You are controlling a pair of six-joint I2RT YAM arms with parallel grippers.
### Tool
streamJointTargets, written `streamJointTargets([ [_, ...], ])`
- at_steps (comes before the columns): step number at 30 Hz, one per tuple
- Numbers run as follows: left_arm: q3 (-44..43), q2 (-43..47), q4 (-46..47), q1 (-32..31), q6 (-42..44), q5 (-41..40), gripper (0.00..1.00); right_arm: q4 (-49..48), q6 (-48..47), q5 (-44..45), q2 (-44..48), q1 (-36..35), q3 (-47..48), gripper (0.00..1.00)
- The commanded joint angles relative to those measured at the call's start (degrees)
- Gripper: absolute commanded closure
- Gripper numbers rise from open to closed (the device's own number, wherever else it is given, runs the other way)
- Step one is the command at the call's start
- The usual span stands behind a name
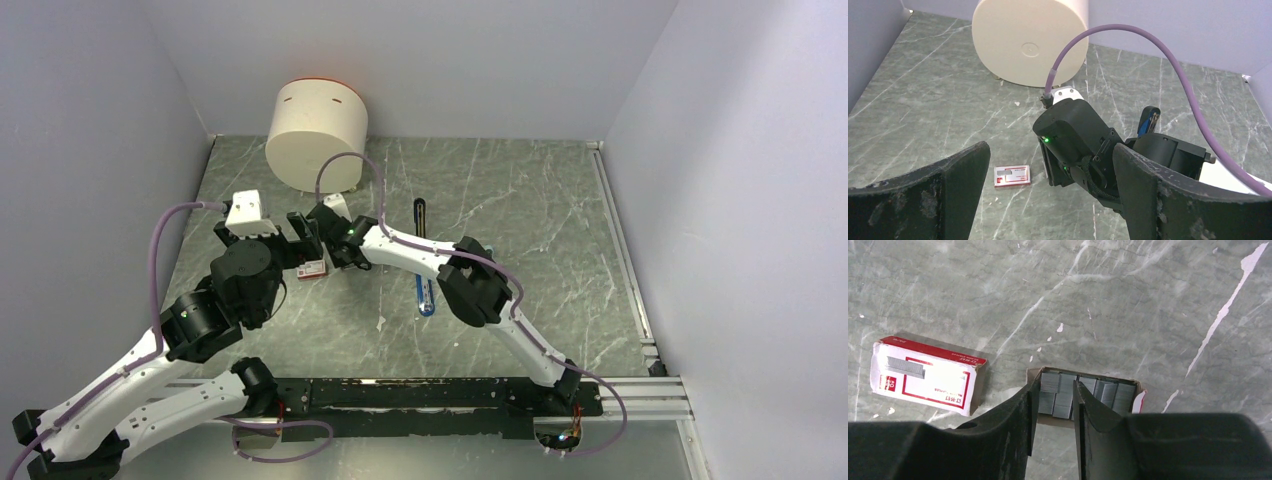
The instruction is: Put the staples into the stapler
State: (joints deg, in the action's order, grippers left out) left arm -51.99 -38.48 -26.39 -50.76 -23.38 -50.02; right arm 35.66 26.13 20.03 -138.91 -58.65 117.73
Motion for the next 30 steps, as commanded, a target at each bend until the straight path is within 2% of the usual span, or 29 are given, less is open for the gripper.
streamJointTargets([
  [1, 0.48, 0.06, 0.64, 0.37, -0.30, -1.74, 0.03, 1.20, -0.27, 2.62, -1.73, -0.48, 2.40, 0.67],
  [8, 0.39, 0.07, 0.55, 0.38, -0.36, -1.89, 0.03, 0.52, -0.64, 0.86, -2.06, -0.50, 2.65, 0.70],
  [12, 0.39, 0.15, 0.54, 0.38, -0.31, -1.89, 0.03, 0.81, -0.40, 0.20, -2.65, -0.50, 3.17, 0.66],
  [17, 0.31, -0.02, 0.47, 0.40, -0.27, -1.97, 0.03, 0.98, -0.31, -0.12, -3.33, -0.50, 3.92, 0.66],
  [30, 0.44, 0.07, 0.39, 0.40, -0.43, -1.95, 0.03, 0.87, 0.73, 1.35, -2.48, -0.50, 3.76, 0.76],
])
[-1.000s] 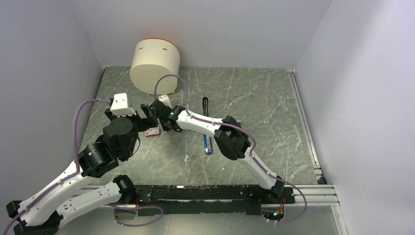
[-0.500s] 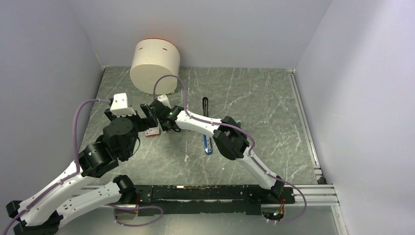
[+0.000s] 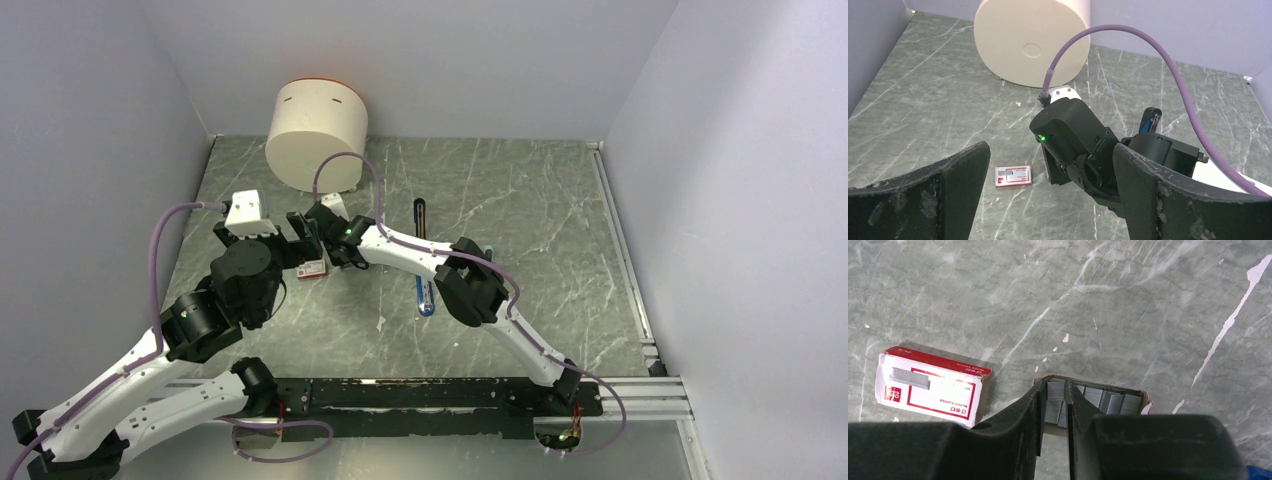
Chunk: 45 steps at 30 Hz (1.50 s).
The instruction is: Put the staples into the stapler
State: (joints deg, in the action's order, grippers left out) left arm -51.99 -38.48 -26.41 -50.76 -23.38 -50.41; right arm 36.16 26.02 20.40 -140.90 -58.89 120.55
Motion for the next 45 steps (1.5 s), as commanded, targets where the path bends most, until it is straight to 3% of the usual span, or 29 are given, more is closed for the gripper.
streamJointTargets([
  [1, 0.40, 0.07, 0.40, 0.38, -0.49, -1.62, 0.03, 0.04, 0.82, 0.73, -0.04, -0.26, 0.65, 0.77],
  [14, 0.66, 0.07, 0.31, 0.40, -0.97, -1.51, 0.03, -4.35, 2.13, 0.21, 11.67, -0.26, -11.04, 0.77],
  [31, 0.75, -0.27, 0.66, 0.36, -1.67, 0.20, 0.03, -6.15, 10.21, -2.93, 32.09, -0.57, -39.07, 0.77],
  [45, 0.33, -1.66, 0.68, 0.39, -1.93, 0.33, 0.03, -4.55, 13.87, -4.64, 32.89, -3.95, -47.63, 0.76],
])
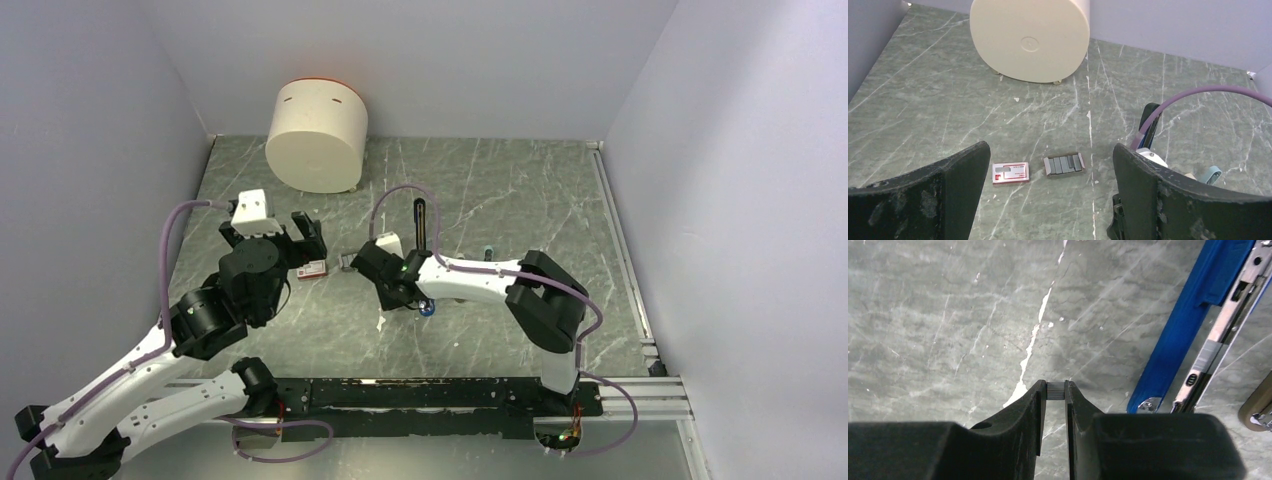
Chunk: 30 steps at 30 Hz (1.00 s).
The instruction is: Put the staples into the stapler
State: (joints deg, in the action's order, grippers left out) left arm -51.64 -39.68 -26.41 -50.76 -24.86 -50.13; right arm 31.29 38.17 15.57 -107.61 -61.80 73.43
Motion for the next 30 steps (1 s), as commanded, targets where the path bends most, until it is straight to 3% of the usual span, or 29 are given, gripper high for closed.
streamJointTargets([
  [1, -0.04, -0.48, 0.67, 0.40, -0.45, 0.10, 0.03, 0.47, 1.80, 0.24, -0.61, -1.18, -0.63, 0.76],
  [14, 0.55, 0.56, 0.57, 0.40, -0.41, -0.06, 0.03, 2.13, 1.20, 0.42, -3.33, -2.02, 0.17, 0.74],
  [25, 0.57, 0.57, 0.57, 0.36, -0.37, -0.01, 0.03, 2.79, 2.87, 0.27, -3.16, -2.07, 1.59, 0.61],
  [30, 0.62, 0.70, 0.49, 0.39, -0.29, -0.23, 0.03, 3.45, 3.22, 0.85, -3.61, -2.02, 2.73, 0.60],
])
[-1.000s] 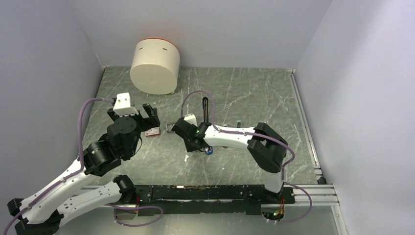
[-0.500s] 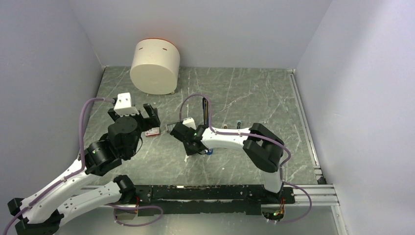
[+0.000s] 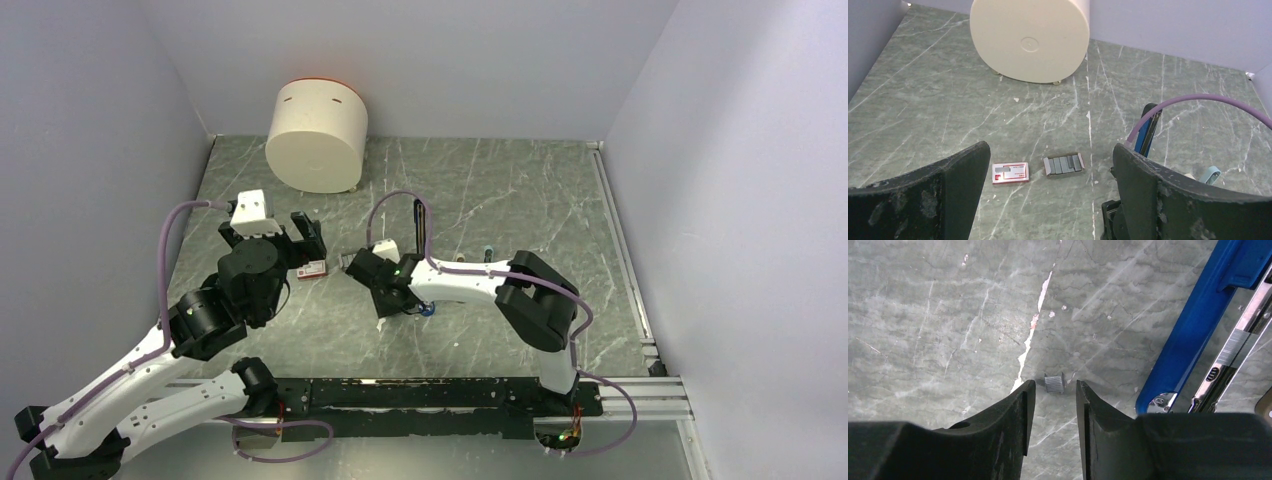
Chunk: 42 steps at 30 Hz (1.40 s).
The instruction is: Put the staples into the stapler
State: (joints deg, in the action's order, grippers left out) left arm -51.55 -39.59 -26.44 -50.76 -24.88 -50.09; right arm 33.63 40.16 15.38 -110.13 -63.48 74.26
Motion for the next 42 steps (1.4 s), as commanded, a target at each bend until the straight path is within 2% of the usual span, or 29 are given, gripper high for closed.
streamJointTargets([
  [1, 0.57, 0.65, 0.51, 0.38, -0.25, -0.28, 0.03, 1.10, 1.33, 1.13, -0.97, -0.38, 2.01, 0.60],
  [15, 0.57, 0.75, 0.25, 0.40, -0.47, -0.45, 0.03, 1.49, 0.64, 0.95, -2.25, -0.43, 3.35, 0.62],
  [33, 0.66, 0.75, 0.12, 0.38, -0.51, -0.55, 0.03, 3.73, -1.53, 2.85, -4.80, -0.68, 5.28, 0.69],
  [42, 0.66, 0.75, 0.26, 0.40, -0.52, -0.36, 0.03, 2.79, -4.04, 0.34, -4.96, -0.42, 5.16, 0.69],
])
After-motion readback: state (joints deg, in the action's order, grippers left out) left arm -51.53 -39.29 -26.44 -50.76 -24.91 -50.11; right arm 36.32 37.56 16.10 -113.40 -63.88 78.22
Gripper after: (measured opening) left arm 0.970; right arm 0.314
